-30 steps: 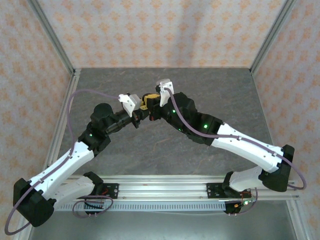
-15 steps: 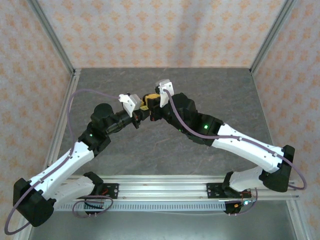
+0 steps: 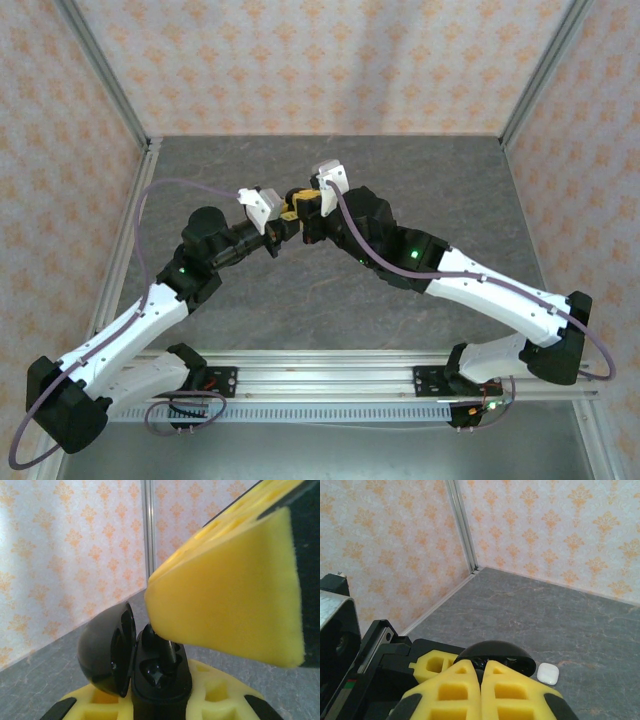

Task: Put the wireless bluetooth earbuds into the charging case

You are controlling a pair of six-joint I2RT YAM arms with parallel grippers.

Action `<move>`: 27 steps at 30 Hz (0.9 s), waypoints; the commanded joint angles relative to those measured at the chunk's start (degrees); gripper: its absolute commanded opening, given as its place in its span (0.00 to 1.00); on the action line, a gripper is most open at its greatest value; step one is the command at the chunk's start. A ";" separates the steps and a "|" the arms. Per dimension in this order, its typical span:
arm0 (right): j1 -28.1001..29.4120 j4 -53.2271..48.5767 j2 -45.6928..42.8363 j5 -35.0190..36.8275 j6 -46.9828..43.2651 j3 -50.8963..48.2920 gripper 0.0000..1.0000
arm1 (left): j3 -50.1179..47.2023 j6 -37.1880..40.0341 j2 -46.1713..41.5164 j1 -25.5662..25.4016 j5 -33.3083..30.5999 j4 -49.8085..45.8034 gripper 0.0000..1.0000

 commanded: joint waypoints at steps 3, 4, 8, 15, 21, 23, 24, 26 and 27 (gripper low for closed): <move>0.09 -5.61 0.45 -1.31 1.71 1.15 0.13 | 2.55 -0.52 -0.81 -0.16 0.69 2.77 0.00; 0.08 -5.74 0.38 -1.66 2.17 1.12 0.13 | 2.61 -0.54 -0.77 -0.14 0.69 2.79 0.00; 0.05 -6.44 0.72 -3.21 3.96 1.46 0.14 | 2.55 -0.64 -0.73 -0.24 0.54 2.70 0.00; 0.08 -7.38 1.66 -5.07 4.43 1.51 0.10 | 2.59 -0.89 -0.74 -0.15 0.26 2.51 0.00; 0.12 -9.48 3.23 -6.16 4.02 3.47 0.13 | 2.77 -1.00 -0.68 -0.16 0.26 2.29 0.00; 0.06 -10.30 3.59 -6.27 4.53 4.46 0.19 | 2.75 -0.99 -0.64 -0.13 0.17 2.17 0.00; 0.09 -11.04 3.67 -5.96 5.17 5.26 0.22 | 2.75 -0.99 -0.64 -0.23 0.22 2.02 0.00; 0.02 -12.96 3.74 -4.35 7.04 7.44 0.29 | 2.84 -0.90 -0.62 -0.11 0.08 1.75 0.00; 0.05 -13.85 3.70 -3.88 7.85 8.61 0.34 | 2.75 -0.89 -0.60 -0.22 0.00 1.61 0.00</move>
